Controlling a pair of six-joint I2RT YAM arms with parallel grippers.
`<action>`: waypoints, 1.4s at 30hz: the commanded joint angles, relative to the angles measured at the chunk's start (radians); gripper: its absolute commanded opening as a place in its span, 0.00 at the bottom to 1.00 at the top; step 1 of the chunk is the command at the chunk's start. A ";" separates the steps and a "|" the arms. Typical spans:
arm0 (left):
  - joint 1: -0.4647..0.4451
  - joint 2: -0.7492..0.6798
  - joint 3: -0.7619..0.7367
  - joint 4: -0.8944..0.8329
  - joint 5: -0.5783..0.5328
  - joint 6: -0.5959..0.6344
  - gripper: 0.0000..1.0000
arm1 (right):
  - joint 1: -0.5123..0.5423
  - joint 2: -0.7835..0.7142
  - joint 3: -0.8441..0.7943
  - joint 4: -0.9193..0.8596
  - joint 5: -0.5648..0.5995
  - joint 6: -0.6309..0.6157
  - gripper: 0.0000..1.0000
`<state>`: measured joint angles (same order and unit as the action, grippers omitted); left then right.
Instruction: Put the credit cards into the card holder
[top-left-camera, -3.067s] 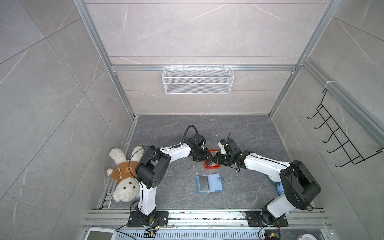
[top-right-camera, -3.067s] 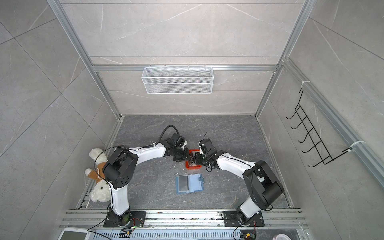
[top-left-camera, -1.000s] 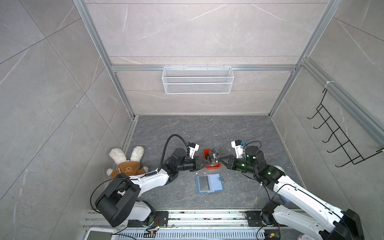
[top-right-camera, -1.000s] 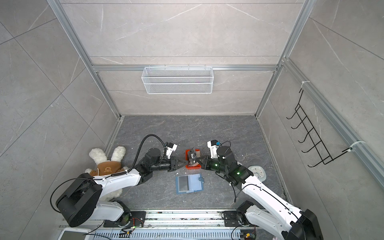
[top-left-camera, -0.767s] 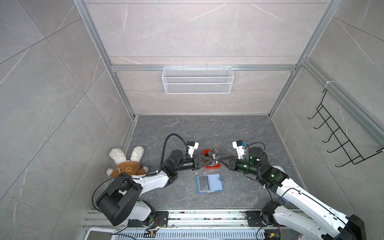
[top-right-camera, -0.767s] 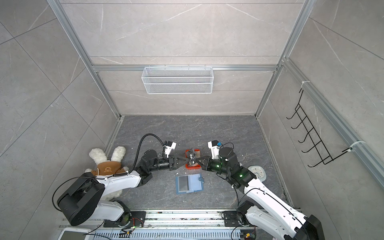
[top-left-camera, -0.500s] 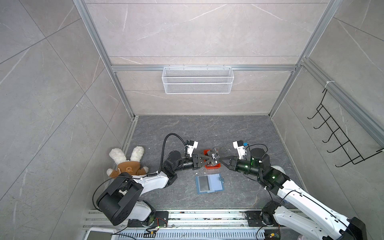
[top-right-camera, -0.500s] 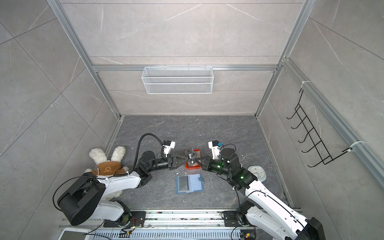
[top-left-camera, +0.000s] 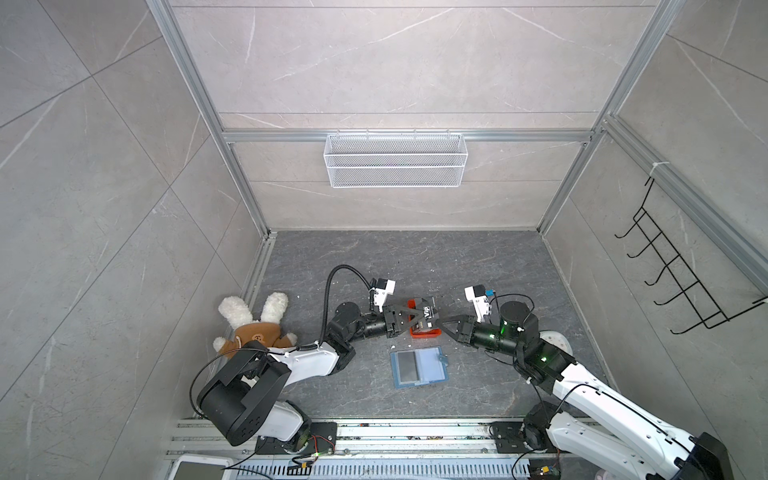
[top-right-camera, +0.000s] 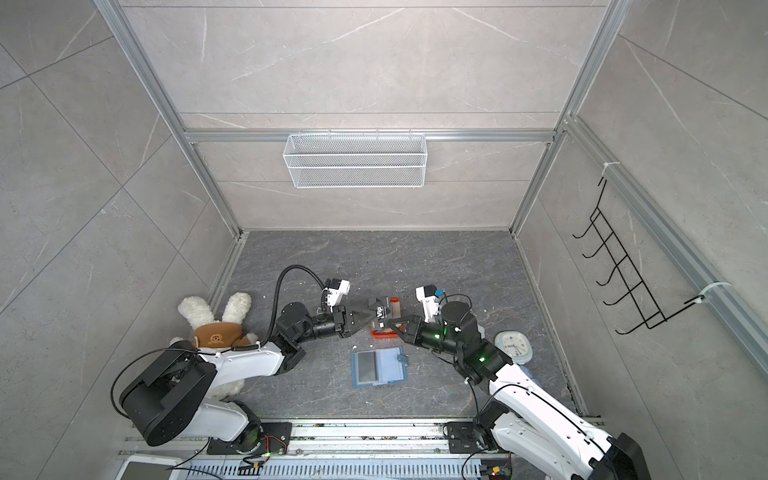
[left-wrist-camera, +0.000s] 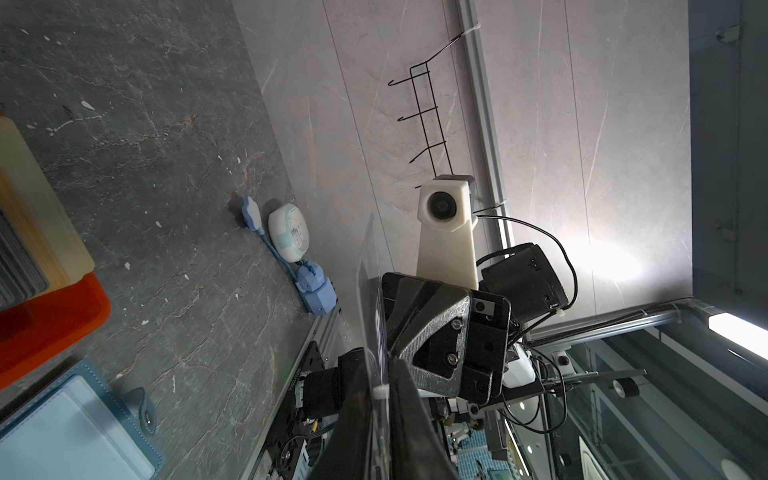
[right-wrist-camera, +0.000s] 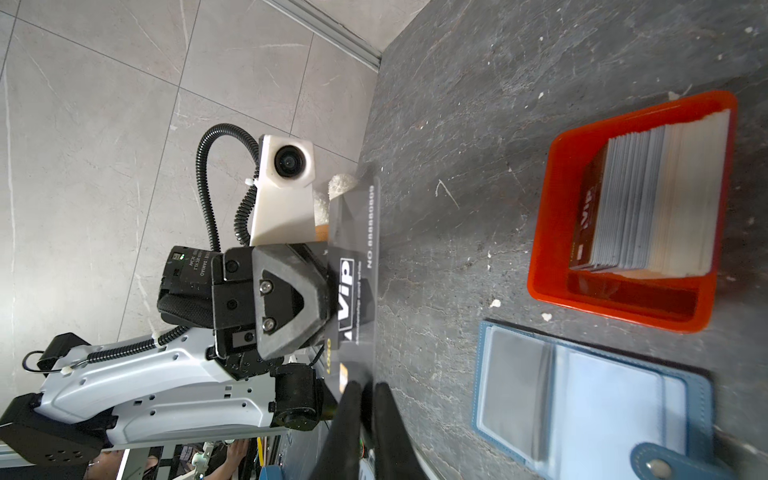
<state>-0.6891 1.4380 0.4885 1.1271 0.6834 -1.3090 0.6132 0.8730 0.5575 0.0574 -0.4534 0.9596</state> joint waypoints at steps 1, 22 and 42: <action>-0.001 -0.020 -0.002 0.036 0.001 0.021 0.10 | 0.008 -0.009 -0.021 0.026 0.008 0.018 0.14; -0.111 -0.206 -0.147 -0.425 -0.259 0.195 0.02 | 0.109 -0.036 -0.048 -0.347 0.247 -0.179 0.22; -0.316 -0.154 -0.112 -0.586 -0.558 0.199 0.00 | 0.144 0.155 -0.175 -0.256 0.217 -0.184 0.26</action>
<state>-0.9955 1.2812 0.3424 0.5034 0.1738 -1.1164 0.7479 1.0019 0.4030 -0.2432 -0.2276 0.7815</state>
